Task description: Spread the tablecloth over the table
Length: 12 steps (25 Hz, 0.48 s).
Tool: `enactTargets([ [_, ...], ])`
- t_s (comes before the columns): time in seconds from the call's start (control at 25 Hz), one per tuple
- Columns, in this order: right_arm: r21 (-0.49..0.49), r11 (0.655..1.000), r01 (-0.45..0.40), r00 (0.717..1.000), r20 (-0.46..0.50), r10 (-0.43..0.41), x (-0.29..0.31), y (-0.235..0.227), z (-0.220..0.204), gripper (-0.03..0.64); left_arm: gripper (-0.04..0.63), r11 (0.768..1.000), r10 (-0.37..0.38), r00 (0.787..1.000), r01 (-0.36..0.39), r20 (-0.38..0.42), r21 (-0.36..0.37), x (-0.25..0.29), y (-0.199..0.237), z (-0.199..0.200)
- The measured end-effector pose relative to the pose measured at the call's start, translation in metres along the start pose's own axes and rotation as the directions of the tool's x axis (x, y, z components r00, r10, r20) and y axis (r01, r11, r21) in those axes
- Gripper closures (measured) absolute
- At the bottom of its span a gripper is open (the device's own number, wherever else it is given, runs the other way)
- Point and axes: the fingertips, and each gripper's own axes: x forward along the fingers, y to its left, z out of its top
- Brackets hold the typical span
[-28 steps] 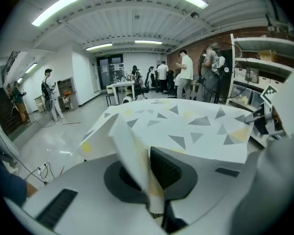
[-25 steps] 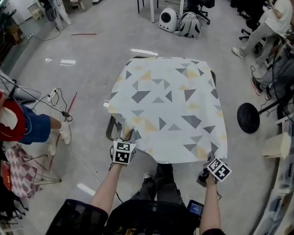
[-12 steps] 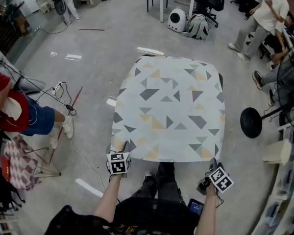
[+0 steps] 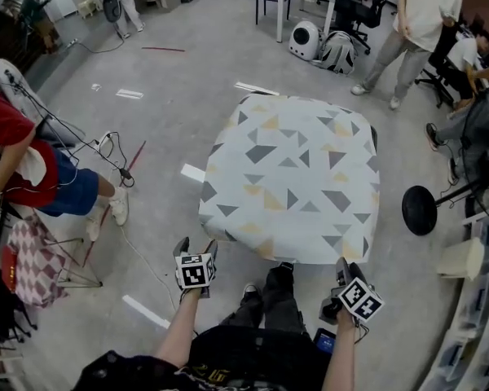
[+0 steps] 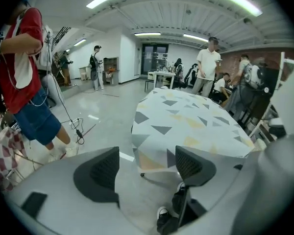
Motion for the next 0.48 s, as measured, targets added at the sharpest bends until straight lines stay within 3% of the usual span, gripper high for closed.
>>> enactTargets([
  [0.24,-0.082,0.989,-0.12,0.993,-0.027,0.118,-0.02,0.05,0.001,0.406,0.241,0.987,-0.143,0.988,0.139,0.052,0.078,-0.027,-0.028,0.017],
  [0.48,-0.166,0.958,-0.234,0.972,-0.046,0.229,-0.048,0.103,0.012,0.426,0.249,0.931,-0.324,0.939,0.294,0.115,0.218,-0.067,-0.079,0.047],
])
